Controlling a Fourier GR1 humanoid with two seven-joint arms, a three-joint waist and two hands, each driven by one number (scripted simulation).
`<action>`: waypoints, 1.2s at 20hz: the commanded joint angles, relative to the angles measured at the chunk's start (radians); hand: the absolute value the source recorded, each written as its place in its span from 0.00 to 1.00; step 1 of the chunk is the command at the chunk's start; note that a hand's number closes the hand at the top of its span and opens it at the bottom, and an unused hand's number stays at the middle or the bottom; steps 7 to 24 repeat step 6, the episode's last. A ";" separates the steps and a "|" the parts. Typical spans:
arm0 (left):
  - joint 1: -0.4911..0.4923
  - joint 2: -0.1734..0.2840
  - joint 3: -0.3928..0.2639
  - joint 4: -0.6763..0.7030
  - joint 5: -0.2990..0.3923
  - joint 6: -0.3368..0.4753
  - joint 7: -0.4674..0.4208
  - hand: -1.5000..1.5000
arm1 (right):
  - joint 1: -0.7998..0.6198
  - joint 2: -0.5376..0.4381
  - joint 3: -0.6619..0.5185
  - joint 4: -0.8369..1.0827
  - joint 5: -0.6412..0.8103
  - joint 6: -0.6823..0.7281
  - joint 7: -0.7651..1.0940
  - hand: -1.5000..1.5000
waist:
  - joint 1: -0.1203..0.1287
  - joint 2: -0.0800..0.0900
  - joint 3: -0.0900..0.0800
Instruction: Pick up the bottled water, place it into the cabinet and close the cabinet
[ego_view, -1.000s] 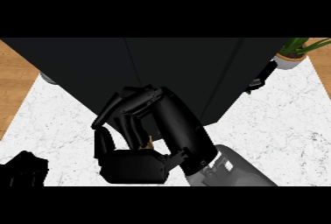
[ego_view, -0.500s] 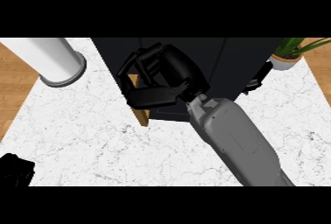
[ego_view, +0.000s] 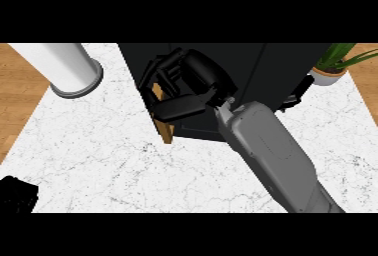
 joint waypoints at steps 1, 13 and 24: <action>-0.021 0.000 -0.002 -0.002 0.005 -0.003 0.016 1.00 | -0.070 -0.094 -0.145 0.179 0.008 -0.042 0.008 1.00 | -0.016 0.055 0.013; -0.064 0.001 0.010 -0.003 0.018 0.020 0.046 1.00 | -0.044 -0.101 -0.132 0.205 0.004 0.003 -0.040 1.00 | -0.026 0.059 0.013; -0.064 0.001 0.010 -0.003 0.018 0.020 0.046 1.00 | -0.044 -0.101 -0.132 0.205 0.004 0.003 -0.040 1.00 | -0.026 0.059 0.013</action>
